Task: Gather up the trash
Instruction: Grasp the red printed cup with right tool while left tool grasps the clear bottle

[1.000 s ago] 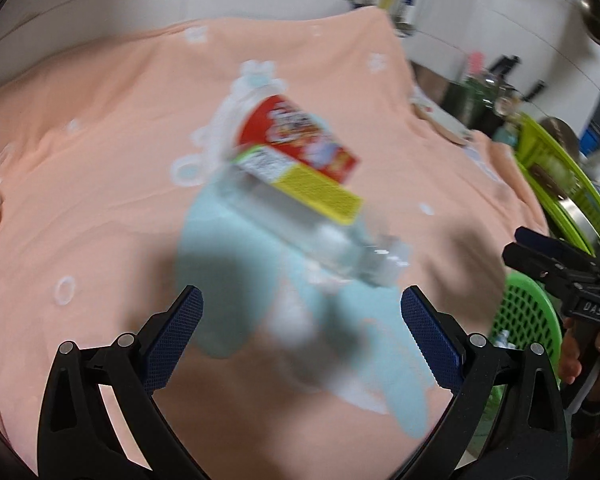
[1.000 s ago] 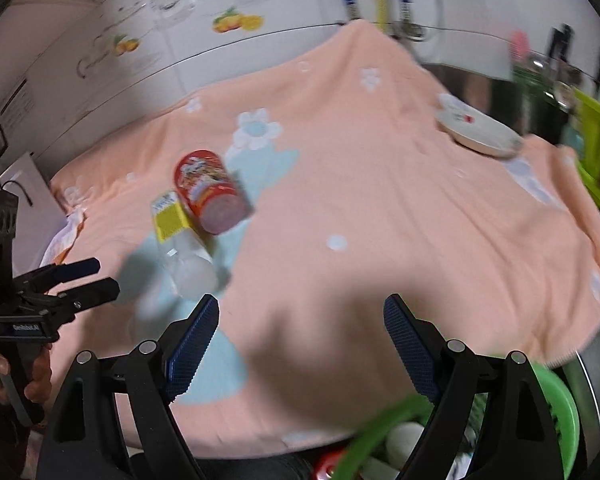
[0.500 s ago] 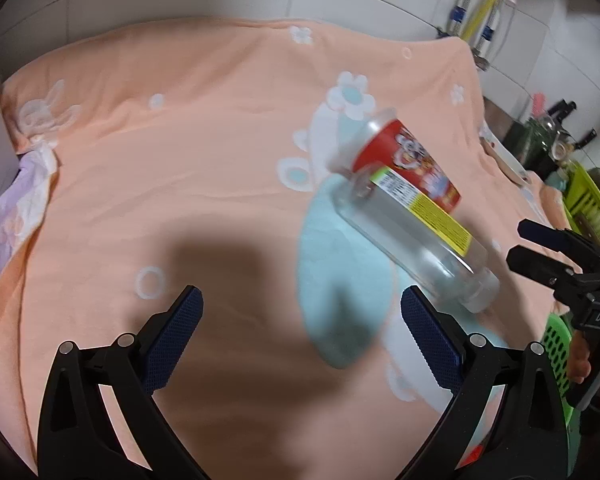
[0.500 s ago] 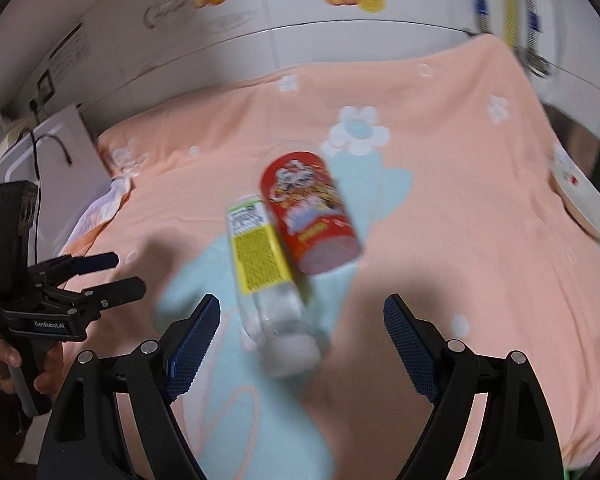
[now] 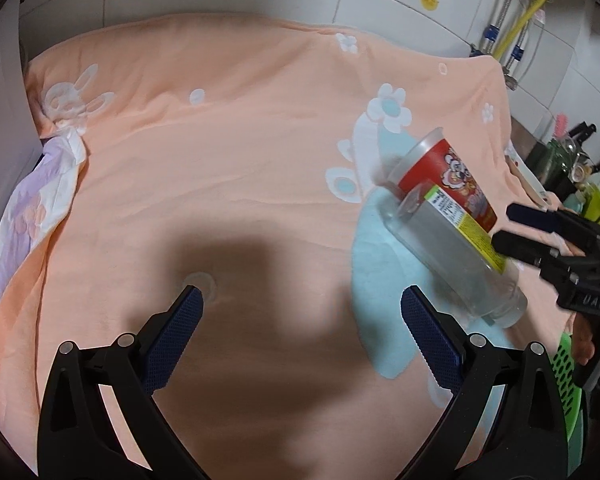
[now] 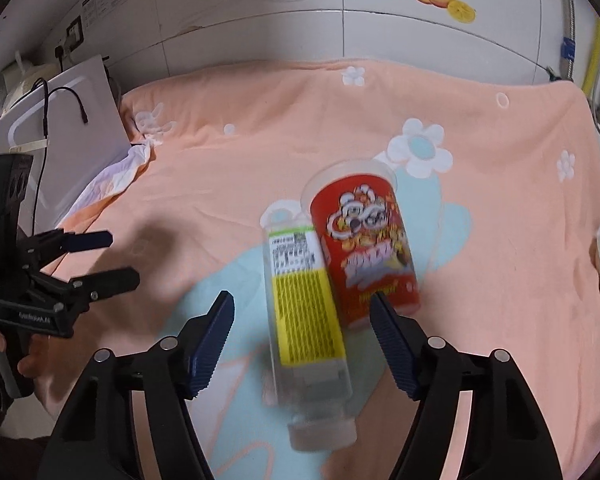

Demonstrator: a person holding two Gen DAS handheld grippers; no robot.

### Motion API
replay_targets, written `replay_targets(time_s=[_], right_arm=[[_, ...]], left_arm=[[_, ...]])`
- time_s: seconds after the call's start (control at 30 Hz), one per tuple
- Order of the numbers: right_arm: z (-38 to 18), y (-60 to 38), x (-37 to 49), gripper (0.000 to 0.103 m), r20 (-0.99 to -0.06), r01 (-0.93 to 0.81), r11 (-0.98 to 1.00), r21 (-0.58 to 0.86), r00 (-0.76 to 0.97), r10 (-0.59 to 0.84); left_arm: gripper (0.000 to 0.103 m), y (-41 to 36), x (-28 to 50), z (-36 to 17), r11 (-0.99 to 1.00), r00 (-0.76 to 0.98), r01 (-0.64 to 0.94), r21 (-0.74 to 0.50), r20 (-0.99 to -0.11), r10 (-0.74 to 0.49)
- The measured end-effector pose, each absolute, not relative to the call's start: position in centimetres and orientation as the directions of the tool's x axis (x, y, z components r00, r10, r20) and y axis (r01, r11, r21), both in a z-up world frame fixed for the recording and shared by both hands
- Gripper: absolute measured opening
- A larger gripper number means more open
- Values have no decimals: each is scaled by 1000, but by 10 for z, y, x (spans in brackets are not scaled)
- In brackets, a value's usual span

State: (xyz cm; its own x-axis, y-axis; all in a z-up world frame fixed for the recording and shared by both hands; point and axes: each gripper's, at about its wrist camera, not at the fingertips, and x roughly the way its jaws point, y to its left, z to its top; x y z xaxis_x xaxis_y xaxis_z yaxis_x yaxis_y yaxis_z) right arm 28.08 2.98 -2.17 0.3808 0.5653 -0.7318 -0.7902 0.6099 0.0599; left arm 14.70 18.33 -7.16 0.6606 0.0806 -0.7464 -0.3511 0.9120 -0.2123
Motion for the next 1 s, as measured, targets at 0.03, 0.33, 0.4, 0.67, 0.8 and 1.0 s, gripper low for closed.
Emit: replay_targets(time_s=[0.03,0.33,0.4,0.67,0.8,1.0], right_arm=[[-20,32,283,67,-730,-790,610,57,384,565],[-13,39,323,61,-716,-770,629,106,380,586],[-13,40,332,61,-721,-765,635,103,382,578],[-31,44,371,61,-765,-765,625,155,307,566],[-43,47,384,62,-784,-773,605,188,254,567],[-59,49,396,68,-782,-781,565,265,169,600]], left_arm=[[98,185,147,-73,911,660,-352,-215,-747,79],[98,190,148,-76,908,653,-363,-208,-752,89],[98,190,149,-75,907,655,-360,-217,-751,80],[98,179,157,-71,910,659,-324,-258,-752,21],[98,169,163,-70,907,655,-299,-297,-755,-31],[98,155,177,-68,901,647,-265,-342,-757,-97]])
